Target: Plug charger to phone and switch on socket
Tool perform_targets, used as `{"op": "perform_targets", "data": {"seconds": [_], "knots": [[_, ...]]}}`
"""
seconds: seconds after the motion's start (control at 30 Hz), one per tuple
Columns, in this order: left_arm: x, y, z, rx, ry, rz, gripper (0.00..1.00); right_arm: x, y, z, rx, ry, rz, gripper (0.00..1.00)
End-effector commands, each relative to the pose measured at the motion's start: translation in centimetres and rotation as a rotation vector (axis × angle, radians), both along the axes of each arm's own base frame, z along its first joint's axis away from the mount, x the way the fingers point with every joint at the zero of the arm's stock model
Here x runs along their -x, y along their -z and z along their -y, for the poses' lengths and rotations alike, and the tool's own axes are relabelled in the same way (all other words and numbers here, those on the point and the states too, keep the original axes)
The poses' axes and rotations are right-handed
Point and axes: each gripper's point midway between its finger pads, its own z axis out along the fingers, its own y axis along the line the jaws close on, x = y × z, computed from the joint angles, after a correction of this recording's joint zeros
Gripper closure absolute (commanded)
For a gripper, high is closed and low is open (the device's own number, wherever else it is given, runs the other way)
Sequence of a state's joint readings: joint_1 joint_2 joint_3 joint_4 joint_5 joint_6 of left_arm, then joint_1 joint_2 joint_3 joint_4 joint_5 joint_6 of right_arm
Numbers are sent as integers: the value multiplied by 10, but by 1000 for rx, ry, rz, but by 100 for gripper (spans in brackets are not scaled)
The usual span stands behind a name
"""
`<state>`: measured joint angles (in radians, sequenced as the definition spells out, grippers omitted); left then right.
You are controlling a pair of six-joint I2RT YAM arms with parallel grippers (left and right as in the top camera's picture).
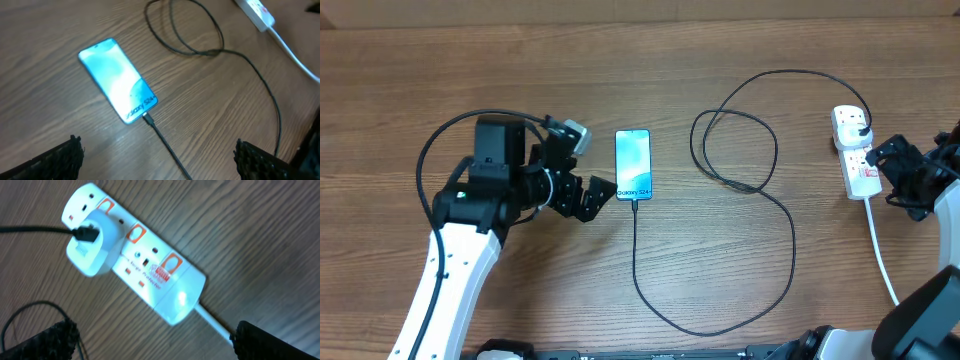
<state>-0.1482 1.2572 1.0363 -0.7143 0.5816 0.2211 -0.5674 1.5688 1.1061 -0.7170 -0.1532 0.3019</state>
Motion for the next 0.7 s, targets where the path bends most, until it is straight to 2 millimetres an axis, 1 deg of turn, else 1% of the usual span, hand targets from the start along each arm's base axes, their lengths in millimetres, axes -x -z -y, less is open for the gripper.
{"op": "perform_targets", "data": {"seconds": [0.0,0.07,0.13,0.2,0.27,0.33,0.53,0.67], "knots": [[-2,-4,10,1,90,71,1,-2,1,9,19,1,15,0],[-8,-8,11,3,90,102,0,-5,-2,17,40,14,36,0],[-8,-8,11,3,90,105,0,-9,-5,24,56,24,63,0],[-8,-8,11,3,90,104,1,-14,-8,27,62,22,87,0],[-8,-8,11,3,90,104,0,-17,-5,30,69,17,91,0],[-8,-8,11,3,90,104,1,-19,3,31,69,5,82,0],[-8,-8,11,3,90,104,0,-27,36,36,44,-2,45,0],[-8,-8,11,3,90,105,1,-32,53,38,27,-7,37,0]]}}
